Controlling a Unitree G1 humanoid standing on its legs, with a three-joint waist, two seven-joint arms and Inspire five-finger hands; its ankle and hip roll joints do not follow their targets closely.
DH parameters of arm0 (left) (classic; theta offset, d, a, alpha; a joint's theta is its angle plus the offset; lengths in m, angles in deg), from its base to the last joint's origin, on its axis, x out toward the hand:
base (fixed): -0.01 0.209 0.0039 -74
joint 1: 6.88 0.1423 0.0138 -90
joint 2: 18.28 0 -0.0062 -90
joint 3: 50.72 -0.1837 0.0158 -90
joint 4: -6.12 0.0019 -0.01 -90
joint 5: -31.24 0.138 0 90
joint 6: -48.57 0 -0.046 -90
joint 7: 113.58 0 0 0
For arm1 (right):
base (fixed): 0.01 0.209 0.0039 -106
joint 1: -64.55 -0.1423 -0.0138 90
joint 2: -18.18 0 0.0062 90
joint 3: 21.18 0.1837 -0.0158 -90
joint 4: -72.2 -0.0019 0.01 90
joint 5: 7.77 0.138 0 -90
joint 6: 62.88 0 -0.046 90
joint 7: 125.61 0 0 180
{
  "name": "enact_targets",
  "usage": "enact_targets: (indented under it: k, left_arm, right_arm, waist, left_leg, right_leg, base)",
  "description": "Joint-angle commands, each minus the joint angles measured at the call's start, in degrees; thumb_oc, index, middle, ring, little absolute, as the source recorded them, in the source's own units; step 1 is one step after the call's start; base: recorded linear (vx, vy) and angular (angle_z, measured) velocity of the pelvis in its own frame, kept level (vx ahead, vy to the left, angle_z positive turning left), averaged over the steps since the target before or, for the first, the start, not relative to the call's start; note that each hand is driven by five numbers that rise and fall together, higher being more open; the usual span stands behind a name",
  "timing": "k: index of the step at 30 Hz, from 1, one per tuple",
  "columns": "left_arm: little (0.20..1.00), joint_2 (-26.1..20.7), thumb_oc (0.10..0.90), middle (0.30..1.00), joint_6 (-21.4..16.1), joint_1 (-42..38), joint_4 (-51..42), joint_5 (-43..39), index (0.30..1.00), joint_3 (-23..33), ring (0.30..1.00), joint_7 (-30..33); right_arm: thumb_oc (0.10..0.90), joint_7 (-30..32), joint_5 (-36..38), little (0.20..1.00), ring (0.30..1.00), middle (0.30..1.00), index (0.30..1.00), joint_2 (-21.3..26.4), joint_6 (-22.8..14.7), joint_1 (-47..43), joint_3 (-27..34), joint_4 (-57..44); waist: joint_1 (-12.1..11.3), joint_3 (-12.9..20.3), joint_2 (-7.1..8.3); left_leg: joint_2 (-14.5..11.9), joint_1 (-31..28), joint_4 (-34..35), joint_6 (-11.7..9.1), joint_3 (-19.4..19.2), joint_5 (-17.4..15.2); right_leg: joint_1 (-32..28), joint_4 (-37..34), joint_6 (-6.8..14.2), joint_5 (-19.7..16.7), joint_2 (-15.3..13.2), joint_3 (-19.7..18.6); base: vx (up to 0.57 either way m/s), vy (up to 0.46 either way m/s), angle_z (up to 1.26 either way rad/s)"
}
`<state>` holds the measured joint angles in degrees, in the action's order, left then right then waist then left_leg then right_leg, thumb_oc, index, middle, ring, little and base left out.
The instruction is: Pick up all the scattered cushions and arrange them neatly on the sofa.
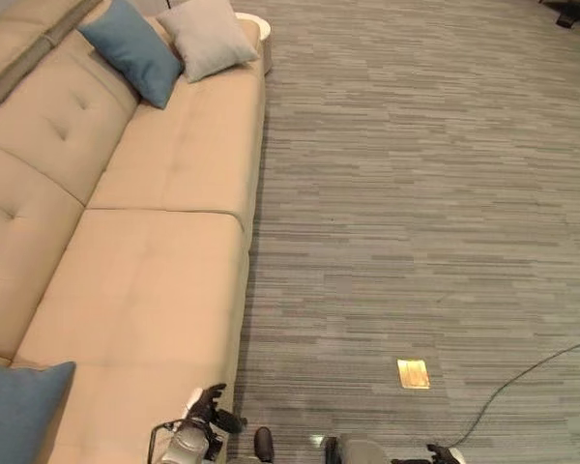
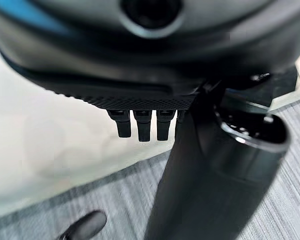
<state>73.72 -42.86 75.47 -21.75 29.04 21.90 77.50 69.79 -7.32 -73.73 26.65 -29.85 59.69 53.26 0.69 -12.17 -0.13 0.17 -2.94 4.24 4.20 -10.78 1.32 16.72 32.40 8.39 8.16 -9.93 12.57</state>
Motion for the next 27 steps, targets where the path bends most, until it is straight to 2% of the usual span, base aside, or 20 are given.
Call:
enact_targets:
  k: [1, 2, 4, 6, 9, 10, 11, 12, 13, 14, 15, 16, 17, 18, 21, 22, 24, 26, 27]
  left_arm:
    - [0.9, 0.2, 0.8, 0.9, -1.9, -0.2, -0.1, -0.9, 0.9, 1.8, 0.9, 1.5]
    - [0.9, 0.2, 0.8, 0.9, -1.9, -0.3, 0.0, -0.9, 0.9, 1.8, 0.9, 1.5]
    - [0.9, 0.6, 0.8, 0.9, -2.2, -0.1, 1.3, -0.5, 0.9, 2.2, 0.9, 1.4]
    - [0.9, 1.2, 0.8, 0.9, -2.3, 0.1, 2.5, 0.4, 0.9, 1.8, 0.9, 1.5]
    - [0.9, 1.8, 0.8, 0.9, -2.4, 0.4, 3.4, 0.4, 0.9, 2.1, 0.9, 1.4]
    - [0.9, 2.1, 0.8, 0.9, -2.4, 0.6, 3.7, 0.3, 0.9, 2.0, 0.9, 1.3]
    - [0.9, 2.4, 0.8, 0.9, -2.4, 0.6, 3.8, -0.1, 0.9, 1.8, 0.9, 0.7]
    - [0.9, 2.4, 0.8, 0.9, -2.4, 0.6, 3.8, -0.1, 0.9, 1.9, 0.9, 0.7]
    - [0.9, 2.3, 0.8, 0.9, -2.6, 0.2, 3.9, -0.1, 0.9, 1.5, 0.9, 0.3]
    - [0.9, 2.1, 0.8, 0.9, -2.6, 0.0, 3.1, 0.0, 0.9, 0.9, 0.9, -0.1]
    - [0.9, 2.1, 0.8, 0.9, -2.6, 0.0, 3.1, 0.0, 0.9, 0.9, 0.9, -0.1]
    - [0.9, 2.1, 0.8, 0.9, -2.6, -0.1, 3.1, 0.0, 0.9, 0.9, 0.9, 0.0]
    - [0.9, 2.1, 0.8, 0.9, -2.5, -0.2, 2.9, -0.1, 0.9, 0.7, 0.9, 0.2]
    - [0.9, 2.3, 0.8, 0.9, -2.4, -0.3, 3.0, 0.0, 0.9, 0.4, 0.9, 0.2]
    - [0.9, 3.0, 0.8, 0.9, -1.9, -0.1, 4.3, 1.7, 0.9, -0.2, 0.9, 0.7]
    - [0.9, 3.2, 0.8, 0.9, -1.7, -0.1, 4.6, 2.4, 0.9, -0.5, 0.9, 0.8]
    - [0.9, 3.0, 0.8, 0.9, -1.7, 0.0, 4.6, 2.6, 0.9, -0.4, 0.9, 0.8]
    - [0.9, 2.7, 0.8, 0.9, -1.8, 0.0, 4.3, 2.3, 0.9, -0.1, 0.9, 0.8]
    - [0.9, 2.6, 0.8, 0.9, -1.8, 0.2, 4.3, 2.0, 0.9, 0.2, 0.9, 0.9]
  right_arm:
    - [0.8, 1.6, -1.3, 0.9, 0.9, 0.9, 0.9, 3.5, -0.6, -0.9, -1.0, -1.0]
    - [0.8, 1.6, -1.3, 0.9, 0.9, 0.9, 0.9, 3.5, -0.6, -0.9, -1.0, -1.0]
    - [0.8, 1.5, -1.7, 0.9, 0.9, 0.9, 0.9, 3.8, -0.2, -1.0, -1.0, -0.7]
    - [0.8, 1.3, -1.5, 0.9, 0.9, 0.9, 0.9, 3.3, -0.2, -0.1, -1.4, -0.2]
    - [0.8, 1.0, -1.4, 0.9, 0.9, 0.9, 0.9, 3.5, -0.4, 0.4, -1.5, 0.2]
    - [0.8, 1.0, -1.3, 0.9, 0.9, 0.9, 0.9, 3.5, -0.6, 0.5, -1.7, 0.5]
    - [0.8, 0.8, -0.9, 0.9, 0.9, 0.9, 0.9, 3.7, -1.0, 0.3, -1.7, 0.7]
    - [0.8, 0.8, -0.9, 0.9, 0.9, 0.9, 0.9, 3.7, -1.0, 0.3, -1.7, 0.7]
    - [0.8, 0.8, -0.7, 0.9, 0.9, 0.9, 0.9, 4.0, -1.1, 0.1, -1.5, 0.6]
    - [0.8, 0.8, -0.3, 0.9, 0.9, 0.9, 0.9, 4.4, -1.1, 0.2, -1.1, 0.2]
    - [0.8, 0.8, -0.3, 0.9, 0.9, 0.9, 0.9, 4.4, -1.1, 0.2, -1.1, 0.2]
    - [0.8, 0.8, -0.5, 0.9, 0.9, 0.9, 0.9, 4.6, -1.0, 0.2, -1.3, 0.2]
    - [0.8, 0.7, -0.6, 0.9, 0.9, 0.9, 0.9, 4.7, -0.8, 0.1, -1.5, 0.3]
    - [0.8, 0.7, -0.6, 0.9, 0.9, 0.9, 0.9, 4.7, -0.6, 0.1, -1.8, 0.3]
    - [0.8, 1.0, -0.5, 0.9, 0.9, 0.9, 0.9, 4.6, -0.8, 0.2, -2.5, 0.3]
    - [0.8, 1.1, -0.4, 0.9, 0.9, 0.9, 0.9, 4.5, -0.8, 0.5, -3.1, 0.3]
    - [0.8, 1.3, -0.4, 0.9, 0.9, 0.9, 0.9, 4.3, -0.9, 0.8, -3.3, 0.2]
    - [0.8, 1.4, -0.4, 0.9, 0.9, 0.9, 0.9, 4.1, -0.8, 0.9, -3.5, 0.3]
    - [0.8, 1.4, -0.7, 0.9, 0.9, 0.9, 0.9, 3.9, -0.5, 0.9, -4.0, 0.7]
  waist:
    - [-0.7, 1.9, -0.24]
    - [-0.7, 1.8, -0.36]
    - [-0.1, 1.6, -0.4]
    - [0.8, 2.6, 0.56]
    - [1.1, 3.8, 0.39]
    - [1.2, 4.1, 0.32]
    - [1.0, 3.8, 0.44]
    - [1.1, 3.9, 0.6]
    - [0.8, 3.2, 1.17]
    - [0.1, 1.9, 2.13]
    - [0.1, 1.9, 2.1]
    - [-0.2, 1.5, 2.69]
    - [-0.7, 1.1, 2.85]
    - [-1.0, 0.9, 2.83]
    - [-1.9, 1.3, 2.75]
    - [-2.2, 1.5, 2.55]
    - [-2.8, 2.0, 1.65]
    - [-3.5, 2.3, 1.12]
    - [-3.8, 2.4, 1.27]
  left_leg:
    - [0.2, 2.1, -6.6, -1.3, 4.1, -7.2]
    - [0.1, 1.9, -6.5, -1.4, 4.1, -7.3]
    - [-0.2, -0.5, -5.3, -2.3, 4.3, -8.3]
    - [0.4, -2.8, -4.9, -3.0, 5.7, -9.9]
    - [-0.7, -3.9, -5.4, -3.8, 5.8, -10.5]
    - [-1.3, -3.5, -7.4, -4.6, 6.0, -10.5]
    - [-2.3, -0.3, -17.4, -6.0, 6.0, -8.1]
    - [-2.2, -0.1, -17.3, -6.0, 6.1, -7.9]
    - [-2.8, 3.6, -24.7, -6.9, 6.2, -5.4]
    - [-4.5, 8.0, -34.9, -7.4, 4.8, -1.9]
    - [-4.6, 8.1, -34.9, -7.4, 4.9, -1.9]
    - [-5.8, 9.5, -37.9, -7.4, 3.0, -1.0]
    - [-6.5, 11.2, -39.1, -6.9, 1.7, -1.8]
    - [-6.1, 13.1, -39.3, -6.7, 1.0, -2.5]
    - [-4.1, 15.6, -30.3, -5.9, -1.0, -4.6]
    - [-3.9, 16.3, -24.6, -5.7, -2.3, -3.5]
    - [-2.9, 16.7, -14.2, -6.6, -4.2, 1.6]
    - [-2.4, 17.6, -9.4, -7.4, -4.5, 4.4]
    - [-2.1, 17.8, -9.1, -7.5, -4.6, 4.8]
  right_leg:
    - [-4.5, -16.7, -0.5, -6.4, 1.3, 2.3]
    - [-4.8, -16.9, -0.5, -6.4, 1.4, 2.4]
    - [-2.7, -24.0, 0.4, -9.5, 0.2, 2.9]
    - [-4.2, -27.9, 0.7, -11.4, 1.2, -0.6]
    - [-5.4, -28.4, 0.0, -11.7, 2.1, -0.8]
    - [-6.5, -29.3, -0.6, -11.4, 2.7, -0.6]
    - [-9.3, -30.3, -2.0, -10.6, 3.9, -0.7]
    - [-9.1, -30.4, -1.9, -10.7, 3.8, -0.7]
    - [-10.9, -30.9, -3.0, -10.3, 3.9, -0.6]
    - [-13.5, -31.8, -4.6, -9.5, 4.2, 0.1]
    - [-13.4, -31.8, -4.6, -9.5, 4.2, 0.1]
    - [-14.8, -32.4, -5.2, -8.9, 4.2, 0.8]
    - [-16.0, -33.0, -5.6, -8.1, 4.6, 0.8]
    - [-17.0, -33.4, -5.6, -7.7, 4.9, 0.7]
    - [-19.9, -35.2, -4.3, -6.2, 5.6, 0.8]
    - [-20.8, -35.5, -4.1, -5.4, 6.0, 1.4]
    - [-22.9, -36.3, -3.7, -4.3, 7.9, 1.4]
    - [-24.1, -36.7, -3.5, -3.7, 9.3, 0.9]
    - [-25.4, -36.9, -3.5, -3.0, 9.7, 0.5]
  base:
    - [0.27, -0.159, -0.3]
    - [0.25, -0.185, -0.29]
    - [0.27, -0.198, -0.27]
    - [0.36, -0.256, 0.02]
    - [0.27, -0.221, 0.12]
    - [0.32, -0.371, -0.15]
    - [0.21, -0.28, -0.11]
    - [0.16, -0.299, -0.03]
    - [0.12, -0.292, -0.09]
    - [0.13, -0.292, -0.11]
    - [0.16, -0.276, -0.09]
    - [0.15, -0.159, -0.03]
    - [0.23, -0.188, 0.04]
    - [0.25, -0.115, -0.1]
    - [0.3, -0.067, -0.06]
    - [0.33, -0.047, -0.02]
    - [0.37, -0.035, 0.18]
    - [0.34, -0.038, 0.16]
    - [0.4, -0.018, 0.0]
